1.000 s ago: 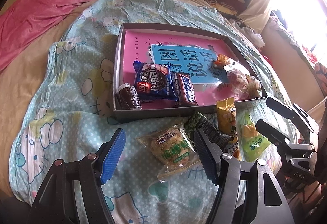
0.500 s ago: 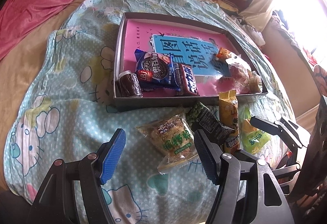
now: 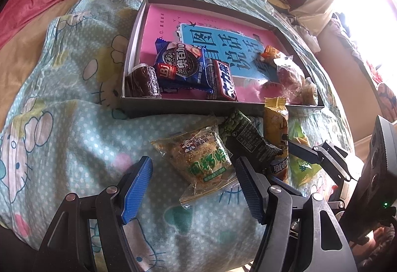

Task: Organize snacks
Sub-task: 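Grasp the clear pastry bag with left while right grasps the yellow snack bar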

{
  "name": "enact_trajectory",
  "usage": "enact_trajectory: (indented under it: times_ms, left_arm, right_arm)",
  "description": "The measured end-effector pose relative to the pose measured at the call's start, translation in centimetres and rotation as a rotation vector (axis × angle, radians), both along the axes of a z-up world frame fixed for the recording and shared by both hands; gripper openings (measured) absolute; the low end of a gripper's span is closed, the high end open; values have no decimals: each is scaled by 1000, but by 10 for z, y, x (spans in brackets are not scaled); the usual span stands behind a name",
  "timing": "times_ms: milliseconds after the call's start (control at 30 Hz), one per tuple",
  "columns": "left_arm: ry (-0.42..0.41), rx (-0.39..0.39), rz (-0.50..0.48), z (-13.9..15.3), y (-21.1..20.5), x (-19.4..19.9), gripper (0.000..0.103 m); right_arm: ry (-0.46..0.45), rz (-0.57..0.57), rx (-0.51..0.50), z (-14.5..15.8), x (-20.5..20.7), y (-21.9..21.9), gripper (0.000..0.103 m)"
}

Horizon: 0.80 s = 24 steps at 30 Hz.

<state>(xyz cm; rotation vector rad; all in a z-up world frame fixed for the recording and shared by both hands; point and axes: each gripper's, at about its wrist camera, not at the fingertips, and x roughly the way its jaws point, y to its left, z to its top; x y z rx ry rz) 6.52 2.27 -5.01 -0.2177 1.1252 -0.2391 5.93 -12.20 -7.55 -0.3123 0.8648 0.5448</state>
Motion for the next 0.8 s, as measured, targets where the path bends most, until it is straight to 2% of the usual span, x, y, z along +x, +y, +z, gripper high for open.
enact_trajectory:
  times_ms: [267,433,533,667,800]
  left_arm:
    - [11,11,0,-7,-6,3,71]
    - [23,-20,12,-10,-4,6,71]
    - [25,-44,19,-11,-2,7,65]
    - [33,-85,27,-14,1,10,55]
    - [38,-109,35,-16,3,11,54]
  right_arm:
    - [15,-24,10,-5,11,0,45]
    - [20,-50,51,-1,17,-7,26]
    - [45,-69,110,1,21,-15,25]
    - [40,-76,142,6,21,-20,25]
    - [32,-76,159,10,20,-22,25]
